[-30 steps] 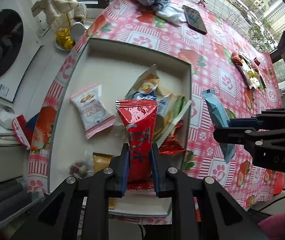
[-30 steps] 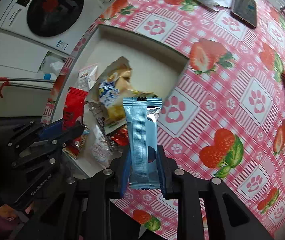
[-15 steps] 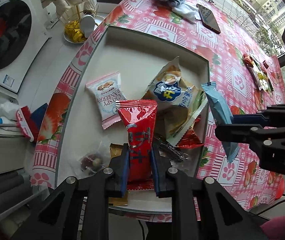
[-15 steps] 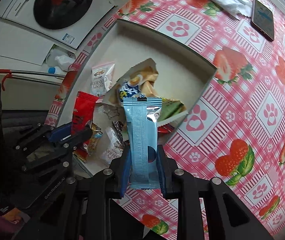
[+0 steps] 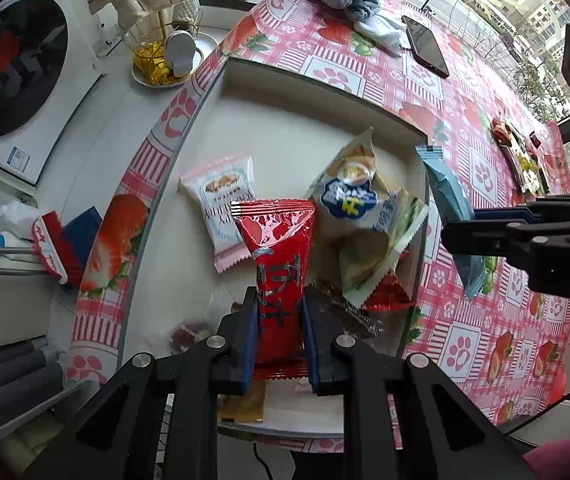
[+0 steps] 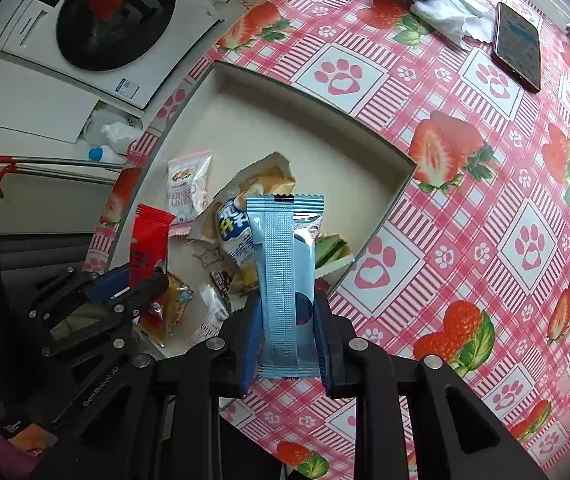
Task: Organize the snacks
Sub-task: 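Carry the red candy bar and blue bar over the tray and open both grippers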
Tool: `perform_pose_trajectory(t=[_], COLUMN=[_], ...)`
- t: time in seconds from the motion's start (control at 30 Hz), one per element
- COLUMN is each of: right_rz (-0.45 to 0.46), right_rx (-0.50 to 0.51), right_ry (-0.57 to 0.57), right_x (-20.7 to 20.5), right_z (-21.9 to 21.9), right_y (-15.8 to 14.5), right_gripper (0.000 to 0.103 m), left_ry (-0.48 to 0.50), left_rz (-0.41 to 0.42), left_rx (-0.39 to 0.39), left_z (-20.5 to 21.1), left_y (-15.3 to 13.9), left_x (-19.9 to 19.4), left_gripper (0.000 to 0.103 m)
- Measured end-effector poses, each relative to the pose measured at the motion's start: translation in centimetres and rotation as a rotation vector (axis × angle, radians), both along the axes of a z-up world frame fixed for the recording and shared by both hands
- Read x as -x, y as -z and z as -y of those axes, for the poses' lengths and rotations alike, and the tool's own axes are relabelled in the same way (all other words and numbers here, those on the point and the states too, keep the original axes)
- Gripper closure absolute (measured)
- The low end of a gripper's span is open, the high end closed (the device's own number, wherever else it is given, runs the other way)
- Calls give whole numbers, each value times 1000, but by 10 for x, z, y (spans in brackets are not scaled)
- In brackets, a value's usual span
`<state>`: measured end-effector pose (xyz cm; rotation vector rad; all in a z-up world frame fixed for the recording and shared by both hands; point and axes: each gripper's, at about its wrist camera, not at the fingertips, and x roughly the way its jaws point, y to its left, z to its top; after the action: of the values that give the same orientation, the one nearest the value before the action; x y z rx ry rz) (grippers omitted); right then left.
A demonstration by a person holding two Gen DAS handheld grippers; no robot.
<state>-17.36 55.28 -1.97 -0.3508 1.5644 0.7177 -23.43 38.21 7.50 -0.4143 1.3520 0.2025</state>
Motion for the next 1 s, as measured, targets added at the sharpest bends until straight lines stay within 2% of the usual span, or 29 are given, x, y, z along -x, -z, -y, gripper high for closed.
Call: perform_pose_trajectory(t=[0.57, 1.0], right_rz=[19, 18], right_rx=[13, 27], right_ry=[33, 51], right_x=[-26, -34], right_z=[8, 13], right_y=[2, 10], right_gripper=[77, 77], left_ry=[11, 40], left_rz=[28, -1], left_rx=[-40, -44], left_z=[-15, -12], left_y=[-4, 9], left_x=[-37, -52], left_gripper=[81, 81])
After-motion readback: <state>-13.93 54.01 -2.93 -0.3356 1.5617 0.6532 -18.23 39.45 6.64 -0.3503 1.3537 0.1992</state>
